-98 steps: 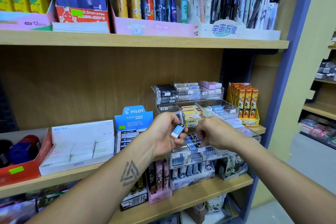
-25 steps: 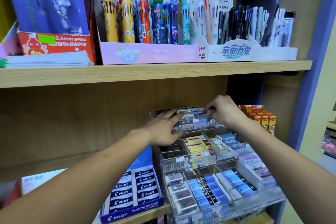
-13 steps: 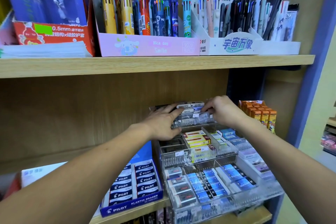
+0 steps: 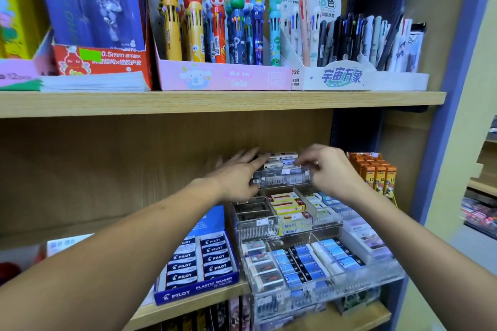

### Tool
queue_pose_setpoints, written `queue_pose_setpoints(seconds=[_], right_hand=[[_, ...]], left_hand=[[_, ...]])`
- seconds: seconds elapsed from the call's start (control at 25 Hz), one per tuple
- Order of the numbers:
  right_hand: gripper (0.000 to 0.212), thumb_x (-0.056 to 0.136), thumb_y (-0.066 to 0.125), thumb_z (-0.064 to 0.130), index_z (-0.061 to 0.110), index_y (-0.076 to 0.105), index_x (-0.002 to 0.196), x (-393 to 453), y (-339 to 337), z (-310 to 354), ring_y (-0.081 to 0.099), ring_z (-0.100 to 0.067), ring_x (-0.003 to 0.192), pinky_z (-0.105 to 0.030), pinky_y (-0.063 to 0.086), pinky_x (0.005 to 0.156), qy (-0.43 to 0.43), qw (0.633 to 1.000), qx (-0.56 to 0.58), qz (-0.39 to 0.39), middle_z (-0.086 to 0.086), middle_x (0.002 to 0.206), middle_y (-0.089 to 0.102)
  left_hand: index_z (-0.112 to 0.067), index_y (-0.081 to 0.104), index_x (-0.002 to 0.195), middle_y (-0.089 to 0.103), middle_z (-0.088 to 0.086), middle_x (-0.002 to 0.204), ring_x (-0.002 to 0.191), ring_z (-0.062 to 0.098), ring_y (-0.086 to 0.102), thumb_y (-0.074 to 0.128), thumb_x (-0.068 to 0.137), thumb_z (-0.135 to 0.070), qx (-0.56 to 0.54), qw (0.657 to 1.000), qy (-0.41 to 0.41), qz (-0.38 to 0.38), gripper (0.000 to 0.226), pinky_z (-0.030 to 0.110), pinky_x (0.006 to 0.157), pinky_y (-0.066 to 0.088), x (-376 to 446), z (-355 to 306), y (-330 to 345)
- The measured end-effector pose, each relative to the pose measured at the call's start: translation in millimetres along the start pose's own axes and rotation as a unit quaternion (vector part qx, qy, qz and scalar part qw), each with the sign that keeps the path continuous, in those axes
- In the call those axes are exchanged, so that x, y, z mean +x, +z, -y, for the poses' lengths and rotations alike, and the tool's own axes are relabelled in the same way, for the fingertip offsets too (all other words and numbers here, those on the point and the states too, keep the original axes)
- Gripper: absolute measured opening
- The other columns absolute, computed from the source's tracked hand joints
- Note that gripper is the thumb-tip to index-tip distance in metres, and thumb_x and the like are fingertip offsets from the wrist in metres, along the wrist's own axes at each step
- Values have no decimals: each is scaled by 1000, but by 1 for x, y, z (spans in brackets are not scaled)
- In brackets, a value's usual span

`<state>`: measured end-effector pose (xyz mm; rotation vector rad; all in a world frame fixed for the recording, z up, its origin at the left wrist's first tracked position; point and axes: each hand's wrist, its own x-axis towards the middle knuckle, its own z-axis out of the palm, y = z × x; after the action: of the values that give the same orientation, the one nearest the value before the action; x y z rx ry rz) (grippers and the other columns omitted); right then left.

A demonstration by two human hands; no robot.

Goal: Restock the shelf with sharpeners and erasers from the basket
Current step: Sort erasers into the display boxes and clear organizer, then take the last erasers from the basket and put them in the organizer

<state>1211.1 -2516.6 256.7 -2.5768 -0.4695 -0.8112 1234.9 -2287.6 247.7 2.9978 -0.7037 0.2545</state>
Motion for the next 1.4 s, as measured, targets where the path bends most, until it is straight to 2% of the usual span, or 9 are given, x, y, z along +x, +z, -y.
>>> queue_pose_setpoints(seconds=[0.12, 0.24, 0.36, 0.52, 0.6, 0.84, 1.04, 1.2, 1.4], right_hand=[[44, 82, 50, -13, 17, 77, 100, -30, -9, 39, 63, -11, 93, -28, 54, 87, 5, 998, 57, 18, 2, 102, 69], [39, 84, 52, -5, 20, 78, 99, -74, 1, 91, 61, -2, 83, -8, 46, 79, -11, 992, 121, 22, 8, 93, 73], [33, 75, 50, 3, 20, 75, 87, -122, 31, 142, 66, -16, 85, -27, 51, 75, -62, 986, 143, 51, 4, 87, 74], [34, 68, 39, 17, 24, 67, 87, -174, 91, 171, 66, -28, 88, -37, 53, 72, -36, 983, 124, 128, -3, 86, 73], [37, 69, 39, 21, 28, 65, 95, -208, 129, 178, 67, -31, 95, -38, 55, 75, -32, 972, 92, 215, -4, 92, 73], [22, 79, 54, 5, 10, 67, 95, -298, 242, 173, 66, -36, 101, -39, 53, 78, -6, 901, 34, 432, -20, 103, 71], [22, 88, 55, 8, 6, 69, 105, -365, 329, 138, 67, -29, 103, -31, 51, 79, 22, 829, -12, 559, -16, 110, 70], [33, 87, 55, 9, 9, 68, 118, -418, 376, 94, 63, -29, 113, -34, 50, 97, 99, 781, -52, 614, -17, 123, 66], [52, 88, 67, 41, 10, 51, 128, -487, 405, 90, 58, -30, 116, -35, 49, 94, 134, 718, -54, 681, -16, 128, 59]], left_hand=[[-35, 11, 158, -2, -9, 166, 153, 22, 4, 56, 92, -31, -23, 999, -19, -31, 80, 67, 115, 10, -21, -5, -11], [-17, 47, 141, 34, 4, 153, 138, 26, 40, 56, 82, -15, -138, 974, 6, -182, 59, 50, 111, 37, -73, -16, -7], [-20, 58, 113, 52, -1, 116, 100, 26, 60, 54, 80, -5, -174, 956, -12, -236, 36, 42, 83, 50, -149, -26, 16], [-20, 52, 108, 54, 4, 111, 99, 35, 60, 50, 87, -20, -83, 980, -117, -137, 20, 43, 74, 49, -235, -29, 58], [-19, 50, 103, 58, 7, 107, 98, 37, 62, 49, 86, -19, -63, 986, -142, -63, 17, 43, 70, 46, -273, -28, 95], [-12, 57, 117, 66, 14, 119, 111, 34, 63, 51, 89, -11, -67, 964, -199, 162, 28, 41, 86, 51, -333, -28, 232], [-11, 58, 121, 64, 15, 124, 113, 33, 63, 52, 92, -12, -115, 925, -221, 287, 30, 42, 92, 52, -349, -30, 340], [-4, 58, 122, 61, 17, 129, 118, 32, 61, 57, 91, -8, -166, 876, -257, 372, 31, 40, 95, 49, -370, -28, 409], [-5, 48, 127, 58, 15, 129, 116, 29, 60, 69, 87, -19, -209, 796, -324, 467, 47, 31, 83, 47, -419, -31, 480]])
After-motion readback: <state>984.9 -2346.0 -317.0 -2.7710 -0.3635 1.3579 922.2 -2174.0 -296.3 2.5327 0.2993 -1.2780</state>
